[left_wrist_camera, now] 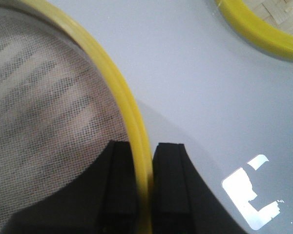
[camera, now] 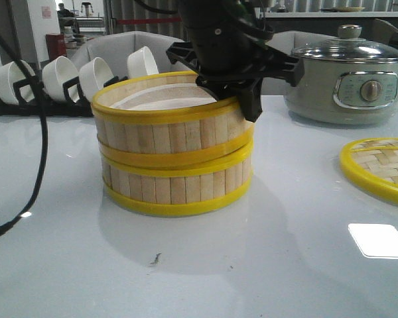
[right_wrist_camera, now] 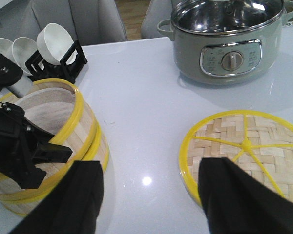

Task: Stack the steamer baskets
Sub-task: 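Lower the basket onto the middle basket and open the left gripper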

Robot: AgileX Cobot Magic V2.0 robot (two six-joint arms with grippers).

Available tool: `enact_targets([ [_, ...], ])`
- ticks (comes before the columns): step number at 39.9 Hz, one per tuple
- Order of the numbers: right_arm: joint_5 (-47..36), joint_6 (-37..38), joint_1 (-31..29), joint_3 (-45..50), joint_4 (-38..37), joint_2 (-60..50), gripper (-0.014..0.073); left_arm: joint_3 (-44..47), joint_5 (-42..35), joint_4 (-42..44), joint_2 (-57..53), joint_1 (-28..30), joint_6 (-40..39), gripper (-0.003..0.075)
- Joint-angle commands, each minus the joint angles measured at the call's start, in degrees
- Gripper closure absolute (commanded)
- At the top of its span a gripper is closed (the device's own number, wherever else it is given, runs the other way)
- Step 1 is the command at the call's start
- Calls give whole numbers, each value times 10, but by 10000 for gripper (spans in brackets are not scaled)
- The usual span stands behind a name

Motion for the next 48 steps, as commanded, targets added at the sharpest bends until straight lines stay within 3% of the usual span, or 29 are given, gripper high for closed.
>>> enact_targets([
  [1, -44, -5, 0, -24, -2, 2, 76, -22, -47, -1, -37, -6, 4, 627],
  [48, -43, -5, 0, -24, -2, 2, 76, -21, -45, -20, -27, -6, 4, 624],
])
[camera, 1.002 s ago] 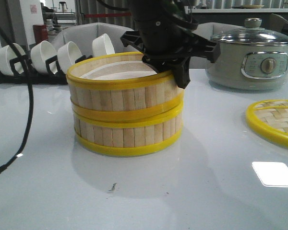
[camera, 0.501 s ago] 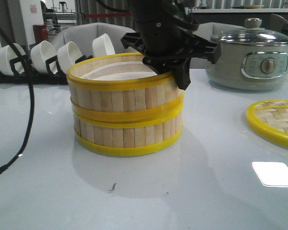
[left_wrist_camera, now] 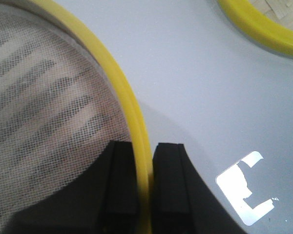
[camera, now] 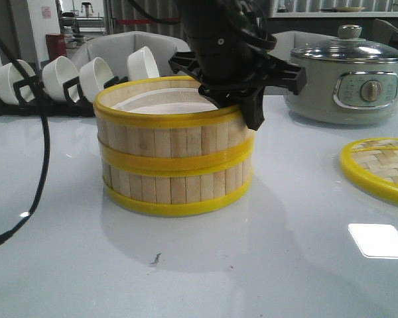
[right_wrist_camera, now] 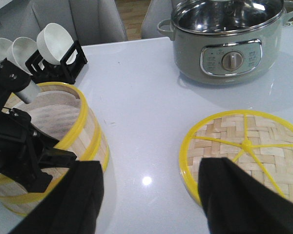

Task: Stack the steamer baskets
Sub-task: 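Lower the basket onto the middle basket and open the left gripper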

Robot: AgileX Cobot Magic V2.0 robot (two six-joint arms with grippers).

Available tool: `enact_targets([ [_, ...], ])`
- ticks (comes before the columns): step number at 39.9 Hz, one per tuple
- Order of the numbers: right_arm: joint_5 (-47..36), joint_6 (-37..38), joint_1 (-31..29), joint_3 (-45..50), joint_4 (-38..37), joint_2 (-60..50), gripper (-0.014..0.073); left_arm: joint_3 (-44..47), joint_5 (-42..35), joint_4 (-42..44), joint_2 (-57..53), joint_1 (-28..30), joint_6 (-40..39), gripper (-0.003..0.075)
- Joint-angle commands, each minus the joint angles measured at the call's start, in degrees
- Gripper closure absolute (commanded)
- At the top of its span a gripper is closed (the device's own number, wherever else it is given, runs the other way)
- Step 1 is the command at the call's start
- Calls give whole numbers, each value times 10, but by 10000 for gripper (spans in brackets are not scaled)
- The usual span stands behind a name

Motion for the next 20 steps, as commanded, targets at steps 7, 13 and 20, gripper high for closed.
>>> enact_targets([
  [7, -42, -5, 0, -24, -2, 2, 76, -21, -44, 0, -38, -6, 3, 571],
  [13, -42, -5, 0, -24, -2, 2, 76, -21, -45, 13, -38, -6, 3, 409],
  [20, -40, -5, 0, -24, -2, 2, 76, -21, -44, 15, -38, -6, 3, 283],
])
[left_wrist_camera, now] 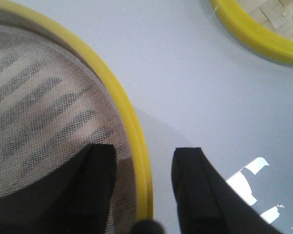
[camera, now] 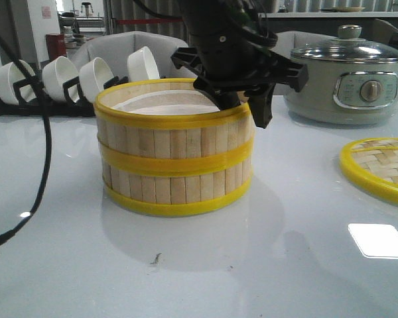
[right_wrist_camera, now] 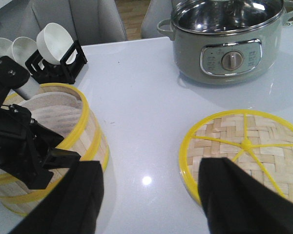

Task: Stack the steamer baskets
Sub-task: 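Lower the basket onto the middle basket and open the left gripper, then raise the left gripper away from the stacked baskets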

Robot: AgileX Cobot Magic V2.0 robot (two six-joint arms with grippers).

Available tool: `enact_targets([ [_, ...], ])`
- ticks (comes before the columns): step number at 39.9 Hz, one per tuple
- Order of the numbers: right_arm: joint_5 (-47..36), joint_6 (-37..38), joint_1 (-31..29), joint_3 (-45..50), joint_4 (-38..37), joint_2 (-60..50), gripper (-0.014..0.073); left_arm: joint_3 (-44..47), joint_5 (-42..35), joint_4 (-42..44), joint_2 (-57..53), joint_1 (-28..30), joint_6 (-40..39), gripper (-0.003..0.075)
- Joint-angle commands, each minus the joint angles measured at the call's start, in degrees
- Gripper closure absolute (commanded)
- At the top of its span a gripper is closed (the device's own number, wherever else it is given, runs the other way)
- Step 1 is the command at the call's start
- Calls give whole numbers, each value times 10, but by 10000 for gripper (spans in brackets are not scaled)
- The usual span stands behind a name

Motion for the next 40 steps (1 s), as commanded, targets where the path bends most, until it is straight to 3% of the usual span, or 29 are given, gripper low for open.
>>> enact_targets([
  [1, -41, -5, 0, -24, -2, 2, 76, -20, -31, 4, -38, -6, 2, 279],
  [8, -39, -5, 0, -24, -2, 2, 76, -28, -21, 15, -38, -6, 2, 277],
  [20, -37, -5, 0, -24, -2, 2, 76, -161, 112, 49, -41, 14, 2, 291],
  [27, -34, -5, 0, -24, -2, 2, 76, -245, 192, 75, -55, 61, 2, 300],
  [40, -21, -5, 0, -23, -2, 2, 76, -212, 210, 74, -175, 182, 1, 300],
])
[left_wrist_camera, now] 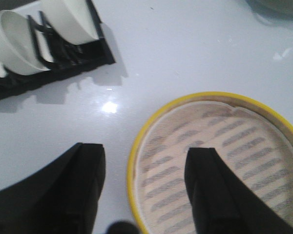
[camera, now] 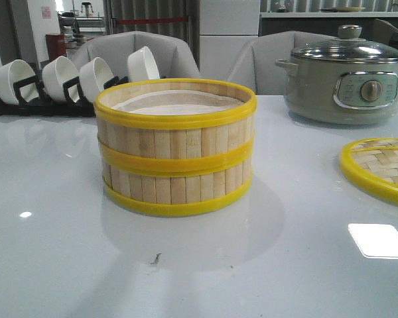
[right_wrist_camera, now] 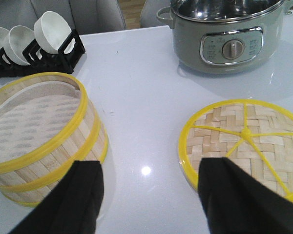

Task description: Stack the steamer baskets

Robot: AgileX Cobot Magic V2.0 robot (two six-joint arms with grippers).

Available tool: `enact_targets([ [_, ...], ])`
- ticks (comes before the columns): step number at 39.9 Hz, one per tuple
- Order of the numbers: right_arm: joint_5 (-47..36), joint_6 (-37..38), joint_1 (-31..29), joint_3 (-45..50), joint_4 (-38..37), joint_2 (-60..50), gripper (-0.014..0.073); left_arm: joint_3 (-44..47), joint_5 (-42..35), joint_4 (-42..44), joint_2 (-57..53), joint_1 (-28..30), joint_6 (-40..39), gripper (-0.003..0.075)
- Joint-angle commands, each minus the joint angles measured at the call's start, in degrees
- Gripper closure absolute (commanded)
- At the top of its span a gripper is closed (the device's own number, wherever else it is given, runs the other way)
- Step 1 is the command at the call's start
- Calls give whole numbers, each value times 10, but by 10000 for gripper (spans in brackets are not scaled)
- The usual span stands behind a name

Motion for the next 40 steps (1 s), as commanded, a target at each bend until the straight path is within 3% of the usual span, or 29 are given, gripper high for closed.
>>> enact_targets([
  [1, -43, -5, 0, -23, -2, 2, 76, 7, -24, 7, -82, 31, -3, 300],
  [17, -43, -5, 0, -23, -2, 2, 76, 208, -60, 7, -300, 137, -21, 300],
  [40, -39, -5, 19, -23, -2, 2, 76, 435, -99, 38, -565, 138, -53, 300],
])
